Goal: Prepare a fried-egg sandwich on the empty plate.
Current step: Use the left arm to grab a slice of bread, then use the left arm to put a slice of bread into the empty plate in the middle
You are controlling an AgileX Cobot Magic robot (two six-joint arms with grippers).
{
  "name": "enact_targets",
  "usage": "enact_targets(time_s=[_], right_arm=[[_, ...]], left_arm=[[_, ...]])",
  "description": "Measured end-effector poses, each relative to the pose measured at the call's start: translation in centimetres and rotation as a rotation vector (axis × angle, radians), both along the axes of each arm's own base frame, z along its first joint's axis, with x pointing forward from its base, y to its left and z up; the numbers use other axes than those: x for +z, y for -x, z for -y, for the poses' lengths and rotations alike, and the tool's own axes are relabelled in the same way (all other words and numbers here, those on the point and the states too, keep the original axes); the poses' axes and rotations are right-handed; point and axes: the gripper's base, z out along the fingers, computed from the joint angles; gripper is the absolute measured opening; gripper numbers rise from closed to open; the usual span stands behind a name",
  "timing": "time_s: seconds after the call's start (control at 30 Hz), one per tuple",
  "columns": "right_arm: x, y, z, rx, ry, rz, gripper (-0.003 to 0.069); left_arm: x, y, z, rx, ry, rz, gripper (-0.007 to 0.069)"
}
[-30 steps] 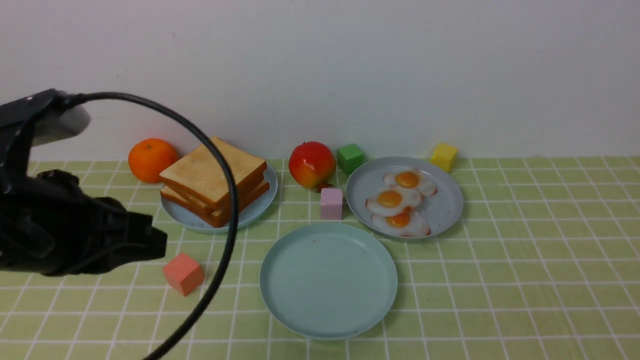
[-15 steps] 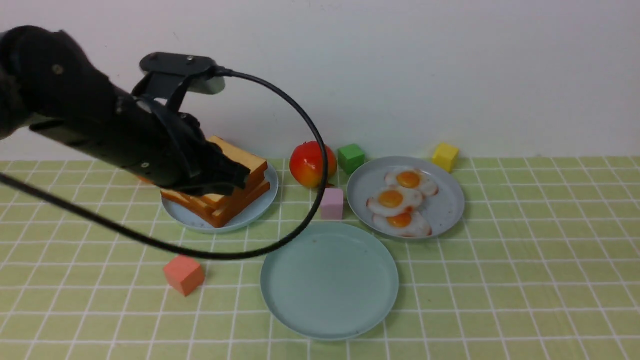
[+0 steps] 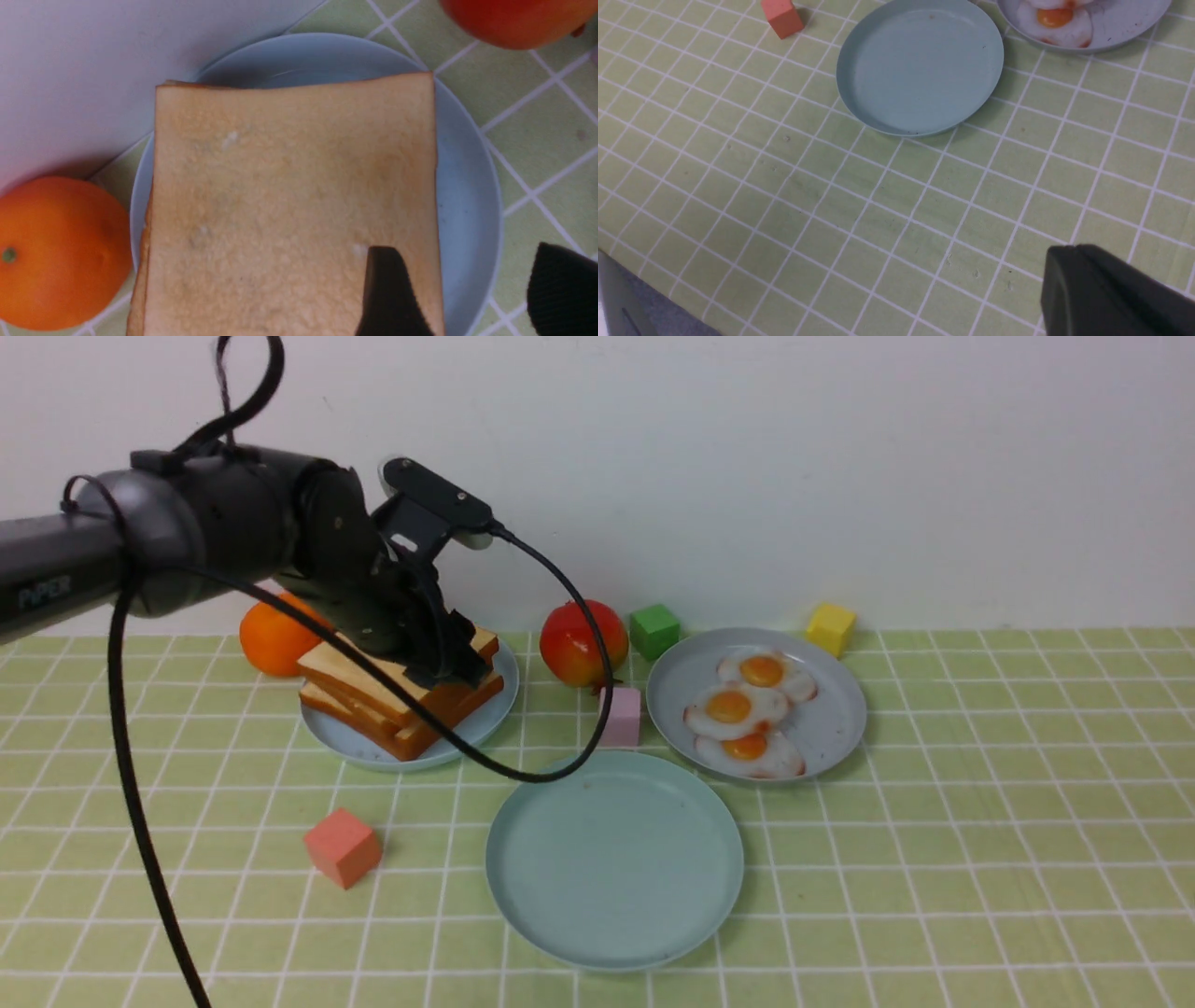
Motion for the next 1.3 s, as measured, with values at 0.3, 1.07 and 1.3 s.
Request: enact_targets(time_s=[0.3, 1.07, 1.3], right_arm=[[0.1, 0.1, -0.2, 0.006, -0.020, -0.006, 0.0019], [-0.1, 0.3, -0.2, 0.021, -0.021, -0.037, 0.0035], [0.0, 0.5, -0.1, 0.017, -0.009, -0.023, 0.0040]], left_arm=[[-3.4, -1.5, 0.1, -0.037, -0.075, 0.016, 0.0454], [2.6, 0.6, 0.2, -0.006, -0.025, 0.073, 0.0038], [6.0, 8.0, 5.3, -0.155, 0.032, 0.028, 0.0038]])
